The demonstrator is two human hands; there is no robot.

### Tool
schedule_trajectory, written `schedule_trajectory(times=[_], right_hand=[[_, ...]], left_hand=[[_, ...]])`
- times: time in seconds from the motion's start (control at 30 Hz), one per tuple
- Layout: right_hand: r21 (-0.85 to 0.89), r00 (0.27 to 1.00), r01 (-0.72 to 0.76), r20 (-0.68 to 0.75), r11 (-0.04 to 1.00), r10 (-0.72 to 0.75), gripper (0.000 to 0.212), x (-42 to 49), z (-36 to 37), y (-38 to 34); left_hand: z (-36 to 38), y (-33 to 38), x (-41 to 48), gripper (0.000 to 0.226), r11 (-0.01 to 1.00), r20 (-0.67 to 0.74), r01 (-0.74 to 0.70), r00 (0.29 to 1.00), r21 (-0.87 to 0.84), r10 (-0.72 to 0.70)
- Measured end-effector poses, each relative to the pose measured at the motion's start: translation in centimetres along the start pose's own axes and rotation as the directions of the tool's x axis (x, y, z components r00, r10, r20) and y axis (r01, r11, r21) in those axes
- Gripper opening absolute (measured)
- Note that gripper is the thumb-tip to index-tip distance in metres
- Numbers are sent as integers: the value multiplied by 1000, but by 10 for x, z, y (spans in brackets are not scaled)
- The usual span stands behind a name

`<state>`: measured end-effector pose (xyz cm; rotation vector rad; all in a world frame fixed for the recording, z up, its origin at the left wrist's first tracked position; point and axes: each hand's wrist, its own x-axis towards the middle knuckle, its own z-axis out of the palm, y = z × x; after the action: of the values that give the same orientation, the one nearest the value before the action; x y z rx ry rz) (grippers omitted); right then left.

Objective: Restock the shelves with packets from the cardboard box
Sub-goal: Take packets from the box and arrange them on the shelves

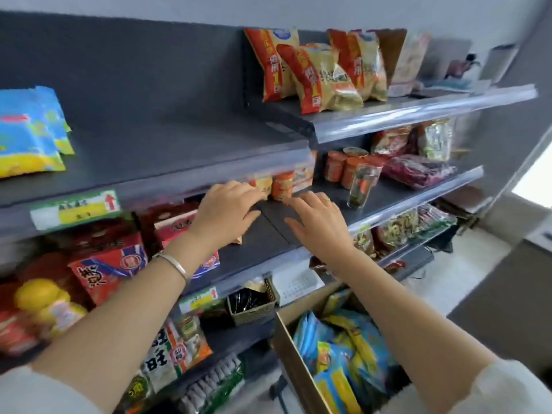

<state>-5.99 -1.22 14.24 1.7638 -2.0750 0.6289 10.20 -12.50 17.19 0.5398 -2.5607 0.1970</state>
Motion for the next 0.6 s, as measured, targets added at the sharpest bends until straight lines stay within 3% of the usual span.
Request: schedule_trajectory(times=[0.17, 0.3, 0.4, 0.6], right_hand=[[-39, 978, -98, 181, 994, 104, 35, -89, 17, 79], [-71, 913, -213, 341, 974, 224, 32, -148, 31, 119], [-103, 824, -292, 479, 951, 304, 36, -182, 43, 141], [-165, 572, -476, 688, 864, 447, 45, -232, 74, 168]], left_hand=[[81, 80, 0, 31, 996, 205, -3, 978, -95, 23], [132, 128, -9, 35, 993, 397, 46, 918, -112, 2], [161, 149, -21, 34, 988, 510, 70, 860, -138, 10], [215, 179, -39, 35, 968, 714, 112, 695, -225, 85]])
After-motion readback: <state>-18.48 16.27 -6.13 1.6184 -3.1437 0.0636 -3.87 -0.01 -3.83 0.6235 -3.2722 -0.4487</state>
